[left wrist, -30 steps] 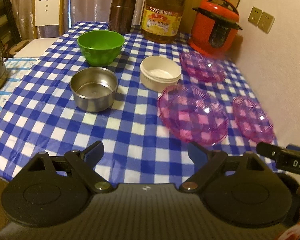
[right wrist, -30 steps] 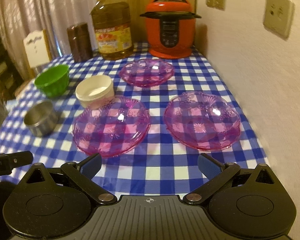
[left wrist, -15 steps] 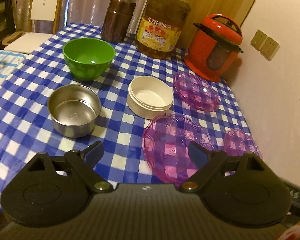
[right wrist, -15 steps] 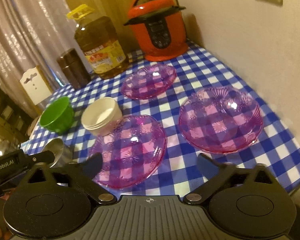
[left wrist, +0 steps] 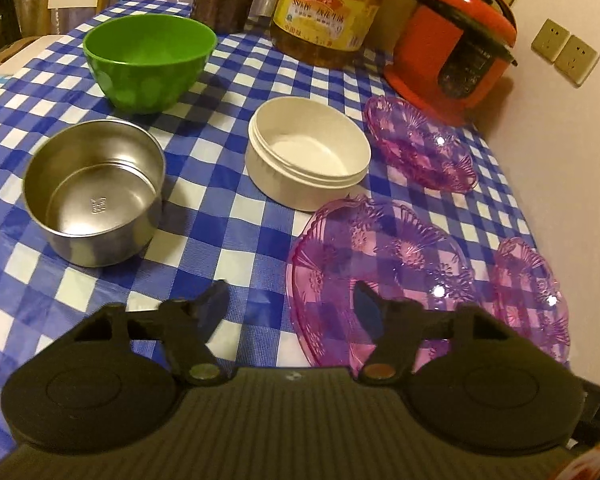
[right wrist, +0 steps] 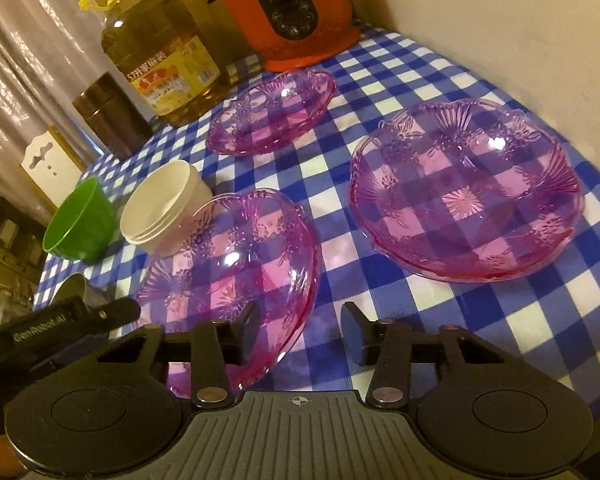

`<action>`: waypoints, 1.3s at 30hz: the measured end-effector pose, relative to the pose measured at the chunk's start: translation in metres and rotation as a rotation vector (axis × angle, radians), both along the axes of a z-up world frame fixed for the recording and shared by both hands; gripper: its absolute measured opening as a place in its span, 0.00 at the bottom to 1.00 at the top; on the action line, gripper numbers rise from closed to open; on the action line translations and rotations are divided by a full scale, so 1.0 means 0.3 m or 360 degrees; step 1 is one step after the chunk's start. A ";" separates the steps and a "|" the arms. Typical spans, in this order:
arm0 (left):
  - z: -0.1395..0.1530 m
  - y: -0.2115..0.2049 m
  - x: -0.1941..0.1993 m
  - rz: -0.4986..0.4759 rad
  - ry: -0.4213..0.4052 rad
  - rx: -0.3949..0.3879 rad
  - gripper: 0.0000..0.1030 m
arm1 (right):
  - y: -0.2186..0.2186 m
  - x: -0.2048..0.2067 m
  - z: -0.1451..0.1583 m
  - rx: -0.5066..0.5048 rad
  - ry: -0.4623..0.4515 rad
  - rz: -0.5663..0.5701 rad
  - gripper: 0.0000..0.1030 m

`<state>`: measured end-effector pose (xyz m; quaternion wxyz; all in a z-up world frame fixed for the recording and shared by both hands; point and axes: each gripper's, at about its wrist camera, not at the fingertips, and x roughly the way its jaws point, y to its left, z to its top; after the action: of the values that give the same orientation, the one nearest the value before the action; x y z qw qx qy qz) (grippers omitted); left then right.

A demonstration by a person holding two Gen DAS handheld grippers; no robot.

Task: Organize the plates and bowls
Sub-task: 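Move both tools to the nearest pink glass plate and close on its rim, then lift the pink plate with both tools and carry it onto the pink plate by the wall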

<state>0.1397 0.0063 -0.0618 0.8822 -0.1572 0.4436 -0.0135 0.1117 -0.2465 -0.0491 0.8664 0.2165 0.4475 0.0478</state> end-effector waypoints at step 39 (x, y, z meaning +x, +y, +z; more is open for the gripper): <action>0.186 -0.243 -0.057 -0.0291 -0.0160 -0.0059 0.07 | -0.198 -0.136 0.188 -0.0032 -0.0129 -0.0174 0.10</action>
<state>0.1225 -0.0666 -0.0061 0.8954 -0.1313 0.4109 -0.1101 0.0708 -0.3060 0.0073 0.8873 0.2297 0.4000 0.0047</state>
